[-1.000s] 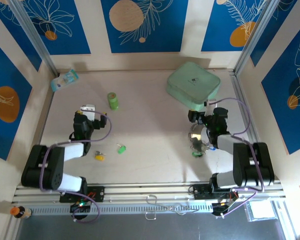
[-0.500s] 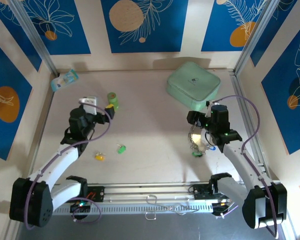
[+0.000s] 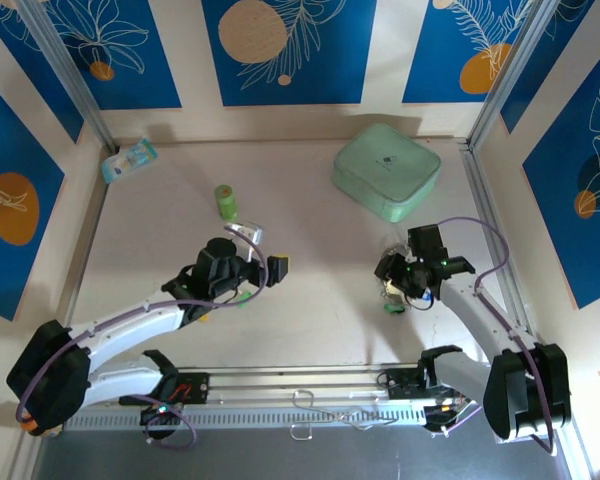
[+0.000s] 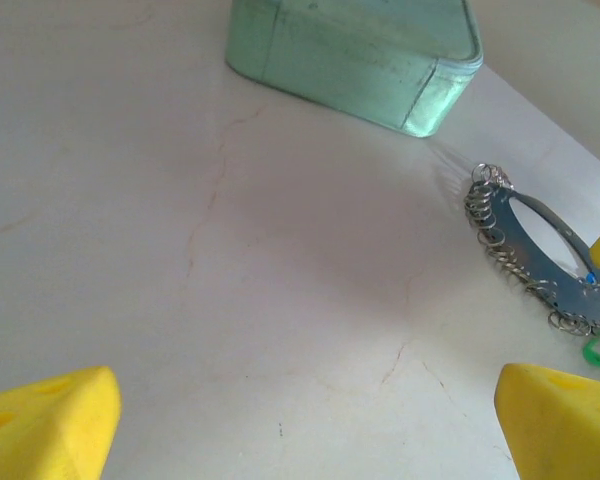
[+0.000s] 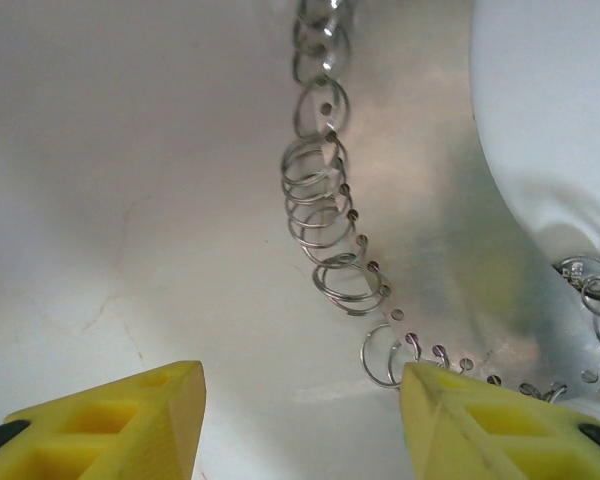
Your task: Put the keys on the keyring
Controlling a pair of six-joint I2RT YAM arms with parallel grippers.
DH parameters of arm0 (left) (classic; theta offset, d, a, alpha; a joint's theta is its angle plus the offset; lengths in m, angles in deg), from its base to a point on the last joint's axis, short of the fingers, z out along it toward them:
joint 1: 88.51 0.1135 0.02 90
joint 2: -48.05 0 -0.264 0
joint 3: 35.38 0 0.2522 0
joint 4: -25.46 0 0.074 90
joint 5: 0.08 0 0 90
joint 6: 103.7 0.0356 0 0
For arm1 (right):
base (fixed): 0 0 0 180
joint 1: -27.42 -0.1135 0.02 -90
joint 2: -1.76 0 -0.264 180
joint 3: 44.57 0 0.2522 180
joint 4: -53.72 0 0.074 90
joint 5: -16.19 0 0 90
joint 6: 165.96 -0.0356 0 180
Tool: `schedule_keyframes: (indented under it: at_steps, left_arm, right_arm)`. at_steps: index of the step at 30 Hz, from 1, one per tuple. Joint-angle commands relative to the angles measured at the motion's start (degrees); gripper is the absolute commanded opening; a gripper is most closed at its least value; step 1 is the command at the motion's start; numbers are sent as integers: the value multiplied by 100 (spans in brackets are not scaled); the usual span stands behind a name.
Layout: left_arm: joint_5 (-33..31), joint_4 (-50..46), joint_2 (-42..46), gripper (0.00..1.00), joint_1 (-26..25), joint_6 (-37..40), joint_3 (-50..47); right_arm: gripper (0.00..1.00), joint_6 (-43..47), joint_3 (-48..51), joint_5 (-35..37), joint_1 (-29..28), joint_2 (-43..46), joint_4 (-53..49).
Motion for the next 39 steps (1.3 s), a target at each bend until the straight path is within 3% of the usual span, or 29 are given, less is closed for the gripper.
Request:
schedule_keyframes:
  at_steps: [1, 6, 15, 19, 26, 39]
  left_arm:
    - [-144, 373, -131, 95, -186, -401, -25]
    - [-265, 396, -232, 95, -305, -418, -55]
    - [-414, 422, -168, 96, -306, -427, -123]
    - [-394, 374, -165, 96, -304, -420, -156]
    - [-401, 385, -146, 96, -307, -414, -227]
    - [-476, 290, -8, 97, -306, -324, -296]
  right_arm:
    - [55, -295, 45, -12, -16, -243, -158]
    - [55, -410, -78, 289, 56, -550, -114]
    - [58, -164, -386, 609, 1202, -958, 65]
    - [60, 215, -495, 278, 1500, -1267, 279]
    - [61, 588, -745, -118, 1303, -1881, 382]
    - [61, 803, -1018, -418, 431, -2405, 348]
